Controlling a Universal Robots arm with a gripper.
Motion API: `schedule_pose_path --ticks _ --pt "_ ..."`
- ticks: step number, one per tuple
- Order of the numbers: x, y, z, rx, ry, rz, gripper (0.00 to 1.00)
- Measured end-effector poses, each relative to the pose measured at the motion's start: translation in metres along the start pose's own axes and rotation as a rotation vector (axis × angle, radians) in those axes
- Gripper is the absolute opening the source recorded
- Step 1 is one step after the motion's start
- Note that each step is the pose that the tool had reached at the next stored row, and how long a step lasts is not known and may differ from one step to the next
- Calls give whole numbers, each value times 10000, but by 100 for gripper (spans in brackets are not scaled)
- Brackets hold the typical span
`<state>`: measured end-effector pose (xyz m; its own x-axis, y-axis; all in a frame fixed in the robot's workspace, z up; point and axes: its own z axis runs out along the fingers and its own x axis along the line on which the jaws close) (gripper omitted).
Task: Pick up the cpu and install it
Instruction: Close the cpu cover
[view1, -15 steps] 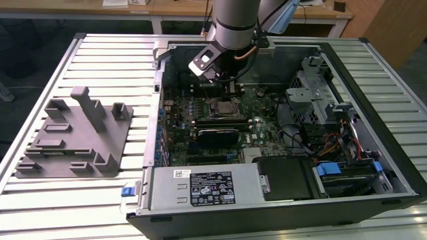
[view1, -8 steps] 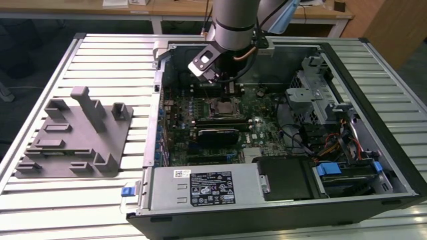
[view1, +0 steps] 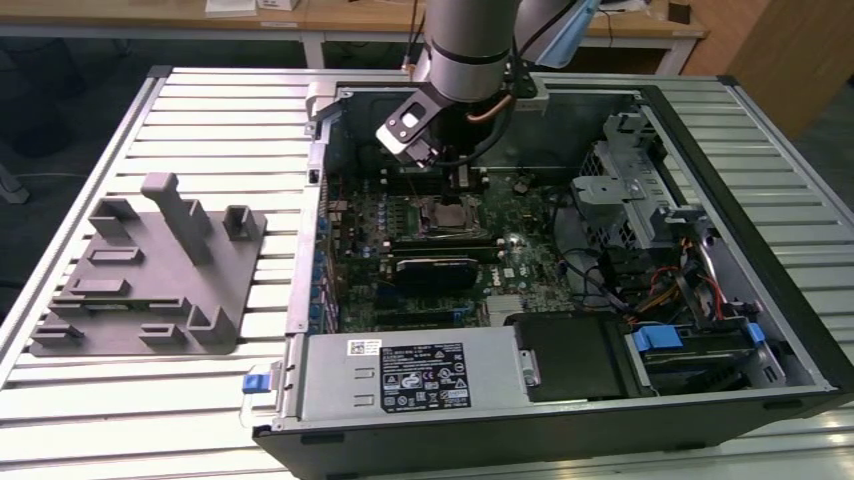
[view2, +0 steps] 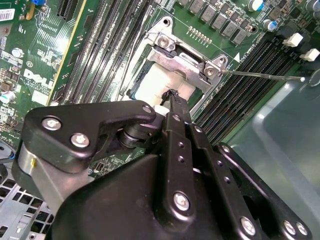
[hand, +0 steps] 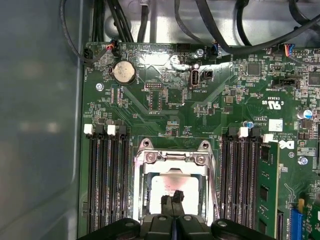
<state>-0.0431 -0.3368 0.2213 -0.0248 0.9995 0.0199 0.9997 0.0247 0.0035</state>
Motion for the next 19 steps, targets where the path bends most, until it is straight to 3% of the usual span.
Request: schedule_pose_path --ticks 8,19 --pt "0 -1 1 17 3 -844 11" --pt "0 -8 1 47 9 -2351 11"
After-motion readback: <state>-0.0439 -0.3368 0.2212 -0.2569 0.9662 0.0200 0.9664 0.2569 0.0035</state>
